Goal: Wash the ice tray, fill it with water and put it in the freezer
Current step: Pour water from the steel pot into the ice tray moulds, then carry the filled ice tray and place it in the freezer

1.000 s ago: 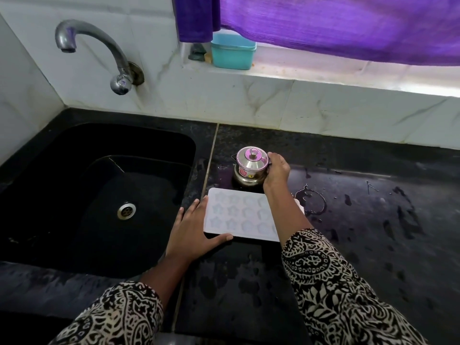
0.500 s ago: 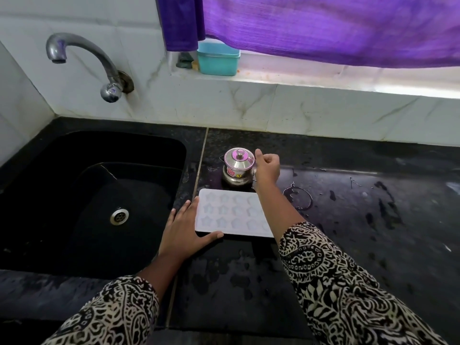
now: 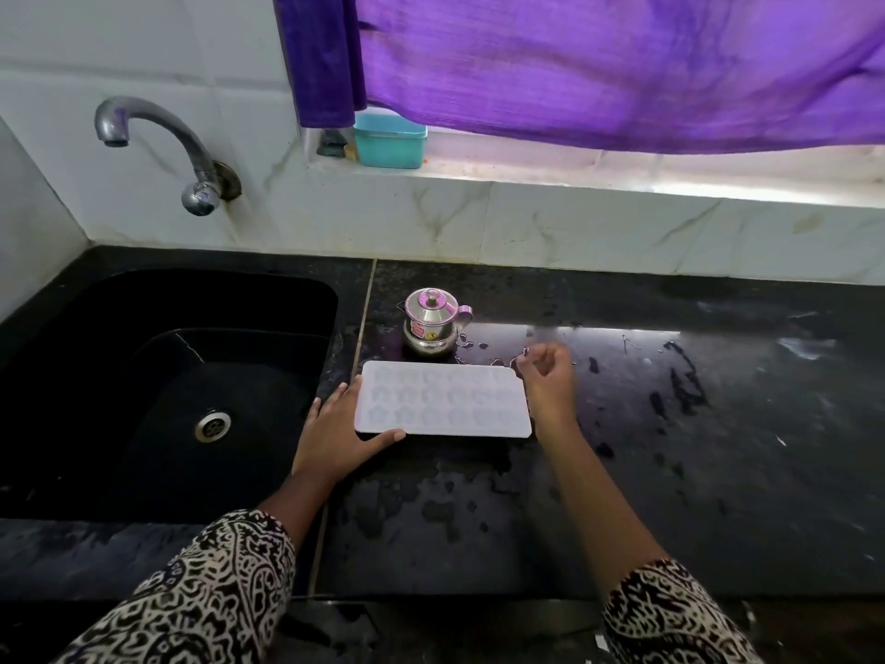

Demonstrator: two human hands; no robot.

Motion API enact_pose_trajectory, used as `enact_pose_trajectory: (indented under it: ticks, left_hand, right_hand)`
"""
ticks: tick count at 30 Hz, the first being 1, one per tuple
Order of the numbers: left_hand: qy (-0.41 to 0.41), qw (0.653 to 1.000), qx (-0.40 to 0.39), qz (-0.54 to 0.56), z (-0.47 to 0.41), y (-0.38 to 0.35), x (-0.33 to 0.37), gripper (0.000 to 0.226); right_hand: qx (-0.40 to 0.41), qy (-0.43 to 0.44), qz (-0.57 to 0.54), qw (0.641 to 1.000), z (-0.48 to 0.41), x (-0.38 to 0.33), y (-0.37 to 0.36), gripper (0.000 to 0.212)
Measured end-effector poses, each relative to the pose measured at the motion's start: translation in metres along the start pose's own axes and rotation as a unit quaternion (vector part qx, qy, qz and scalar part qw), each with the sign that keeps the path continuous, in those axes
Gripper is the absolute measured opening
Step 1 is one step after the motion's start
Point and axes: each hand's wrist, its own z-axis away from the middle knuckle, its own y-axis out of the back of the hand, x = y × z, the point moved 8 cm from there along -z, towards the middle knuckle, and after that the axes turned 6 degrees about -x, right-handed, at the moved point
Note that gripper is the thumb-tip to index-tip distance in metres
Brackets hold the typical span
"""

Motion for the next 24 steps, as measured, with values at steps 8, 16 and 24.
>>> enact_pose_trajectory:
  ticks: [8, 16, 24]
  left_hand:
    - [0.018, 0.989, 0.011, 0.147, 0.010, 0.007, 0.001, 0.091]
    - [0.138, 0.907, 0.147, 0.370, 0.017, 0.023, -0.017, 0.039]
    - [0.193, 0.864, 0.092, 0.455, -0.015, 0.013, -0.019, 0.037]
  right_hand:
    - [-0.040, -0.046, 0.051, 0.997, 0.031, 0.045, 0.043, 0.014]
    - [-0.116, -0.054, 0.105, 0.986, 0.020, 0.052, 0.028, 0.016]
    - [-0.098, -0.059, 0.120, 0.986, 0.010, 0.050, 0.008, 0.029]
